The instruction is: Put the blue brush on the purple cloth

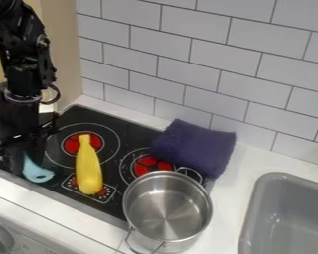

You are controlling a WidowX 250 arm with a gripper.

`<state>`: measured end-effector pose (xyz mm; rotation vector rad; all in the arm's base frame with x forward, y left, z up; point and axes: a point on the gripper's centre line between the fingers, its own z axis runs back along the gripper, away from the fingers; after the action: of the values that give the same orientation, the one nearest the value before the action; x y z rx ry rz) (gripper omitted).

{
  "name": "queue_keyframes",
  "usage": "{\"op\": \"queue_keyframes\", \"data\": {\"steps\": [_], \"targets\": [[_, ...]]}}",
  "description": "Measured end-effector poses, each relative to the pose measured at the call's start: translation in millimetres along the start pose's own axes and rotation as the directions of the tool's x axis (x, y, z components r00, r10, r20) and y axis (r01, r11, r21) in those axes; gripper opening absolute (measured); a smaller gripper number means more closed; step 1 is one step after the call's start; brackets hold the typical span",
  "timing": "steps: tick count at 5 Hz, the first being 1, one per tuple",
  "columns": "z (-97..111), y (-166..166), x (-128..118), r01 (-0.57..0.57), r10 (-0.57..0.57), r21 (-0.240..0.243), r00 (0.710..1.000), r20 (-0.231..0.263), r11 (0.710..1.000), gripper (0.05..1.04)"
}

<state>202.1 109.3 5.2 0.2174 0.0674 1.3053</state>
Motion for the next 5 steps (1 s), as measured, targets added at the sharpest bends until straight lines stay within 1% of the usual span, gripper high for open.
{"op": "queue_keyframes", "data": {"steps": [1, 2, 3, 4, 5], "targets": [[17.6, 10.3, -2.4, 0.028, -0.028, 0.037, 1.000, 0.012, 0.999, 0.310], [43.1, 3.7, -9.9, 0.100, -0.104, 0.071, 0.992, 0.065, 0.992, 0.310], [64.1, -6.6, -22.6, 0.122, -0.124, 0.039, 0.990, 0.067, 0.992, 0.310], [84.1, -29.7, -48.8, 0.169, -0.170, 0.016, 0.981, 0.095, 0.985, 0.310], [101.0, -54.1, -81.5, 0.199, -0.193, -0.066, 0.978, 0.085, 0.978, 0.310]]}}
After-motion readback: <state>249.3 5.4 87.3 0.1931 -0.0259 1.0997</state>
